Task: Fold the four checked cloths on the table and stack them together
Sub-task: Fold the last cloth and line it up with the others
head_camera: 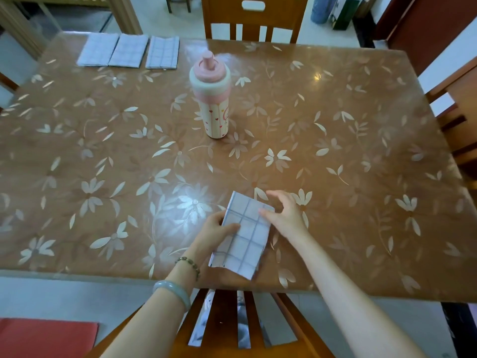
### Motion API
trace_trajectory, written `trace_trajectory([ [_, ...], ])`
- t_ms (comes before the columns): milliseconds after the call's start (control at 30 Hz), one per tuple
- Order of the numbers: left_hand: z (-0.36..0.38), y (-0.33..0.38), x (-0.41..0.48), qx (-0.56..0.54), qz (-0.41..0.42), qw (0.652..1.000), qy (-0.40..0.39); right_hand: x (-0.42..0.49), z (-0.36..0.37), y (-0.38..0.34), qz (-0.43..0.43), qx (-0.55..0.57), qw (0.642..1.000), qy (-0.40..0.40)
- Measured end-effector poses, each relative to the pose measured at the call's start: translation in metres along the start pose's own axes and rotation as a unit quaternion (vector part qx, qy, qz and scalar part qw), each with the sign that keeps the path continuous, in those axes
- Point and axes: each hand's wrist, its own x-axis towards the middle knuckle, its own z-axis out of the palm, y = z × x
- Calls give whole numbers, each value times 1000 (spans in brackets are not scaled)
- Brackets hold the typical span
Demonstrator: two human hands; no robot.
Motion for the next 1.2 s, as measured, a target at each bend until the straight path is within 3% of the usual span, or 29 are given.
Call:
trace_trajectory([
  [167,-30,18,-26,0,-1,995,-100,10,-28,-55,42,-53,967,-246],
  [267,-46,28,-42,0,-9,994,-106,7,-25,-68,62,-70,950,-299],
  [467,-78,22,-68,31,-65,990,-119,4,-19,-70,46,-13,975,-215],
  [700,-92,19,-86,-163,-60,985,-17,-29,-26,-71,110,132,981,-94],
  [833,-79,38,-86,-216,-43,976,-10,-67,-38,-64,186,274,944,-14],
  [967,-57,67,-92,-215,-47,975,-41,-109,-55,-50,209,345,913,57],
  [1200,17,107,-117,-149,-19,975,-165,-209,-92,-13,196,441,848,219],
])
